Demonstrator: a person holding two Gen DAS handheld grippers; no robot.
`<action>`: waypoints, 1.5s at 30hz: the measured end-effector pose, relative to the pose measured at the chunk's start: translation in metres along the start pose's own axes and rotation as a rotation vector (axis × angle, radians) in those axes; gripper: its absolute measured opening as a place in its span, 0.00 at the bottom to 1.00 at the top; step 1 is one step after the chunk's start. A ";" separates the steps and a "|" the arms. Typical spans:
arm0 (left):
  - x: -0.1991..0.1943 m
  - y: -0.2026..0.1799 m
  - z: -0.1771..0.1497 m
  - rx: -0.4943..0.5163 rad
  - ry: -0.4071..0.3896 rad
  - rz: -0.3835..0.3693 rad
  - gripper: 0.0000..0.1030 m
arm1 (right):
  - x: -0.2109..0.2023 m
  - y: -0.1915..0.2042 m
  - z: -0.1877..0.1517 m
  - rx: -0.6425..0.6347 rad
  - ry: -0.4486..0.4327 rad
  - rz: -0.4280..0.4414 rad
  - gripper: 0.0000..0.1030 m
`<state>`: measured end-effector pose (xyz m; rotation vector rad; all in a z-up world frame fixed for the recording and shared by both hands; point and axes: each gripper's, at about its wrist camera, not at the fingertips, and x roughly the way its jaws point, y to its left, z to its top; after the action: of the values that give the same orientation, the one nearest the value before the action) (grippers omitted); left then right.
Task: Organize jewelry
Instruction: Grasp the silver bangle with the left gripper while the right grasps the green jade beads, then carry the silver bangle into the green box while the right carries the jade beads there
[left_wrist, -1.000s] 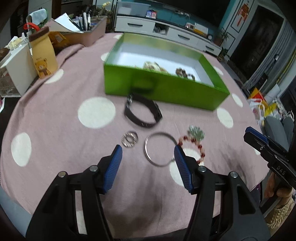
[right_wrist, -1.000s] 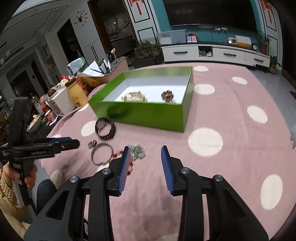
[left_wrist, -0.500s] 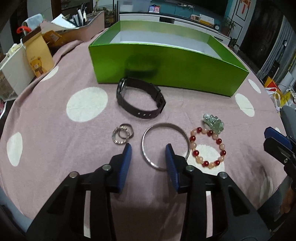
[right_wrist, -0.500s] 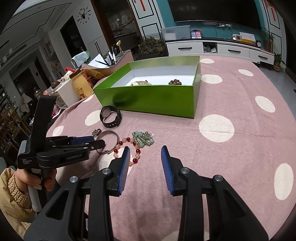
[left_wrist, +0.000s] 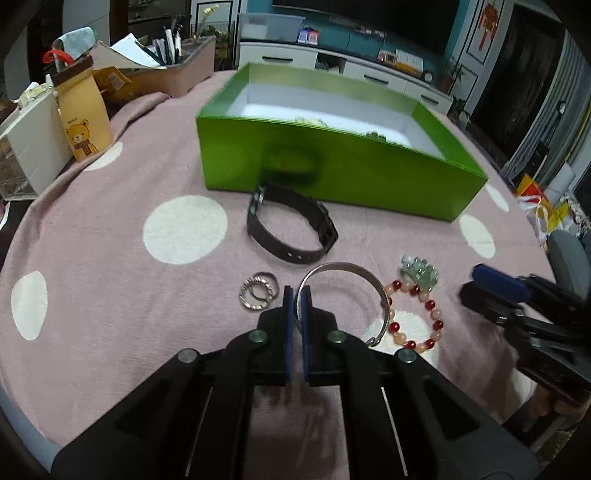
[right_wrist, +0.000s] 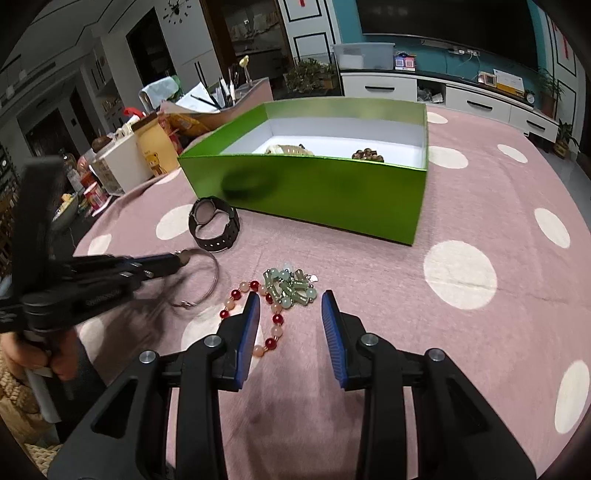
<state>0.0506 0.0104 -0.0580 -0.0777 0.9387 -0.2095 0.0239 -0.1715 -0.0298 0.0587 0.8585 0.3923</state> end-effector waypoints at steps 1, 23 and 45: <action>-0.005 0.000 -0.001 -0.004 -0.006 -0.003 0.03 | 0.004 -0.001 0.002 0.006 0.007 -0.001 0.34; -0.020 0.016 0.008 -0.049 -0.035 -0.043 0.03 | 0.023 0.002 0.016 -0.073 0.016 -0.060 0.12; -0.057 -0.002 0.045 0.001 -0.137 -0.034 0.03 | -0.058 0.001 0.053 -0.072 -0.186 -0.080 0.12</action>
<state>0.0543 0.0196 0.0144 -0.1055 0.8016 -0.2335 0.0289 -0.1855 0.0476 -0.0059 0.6602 0.3372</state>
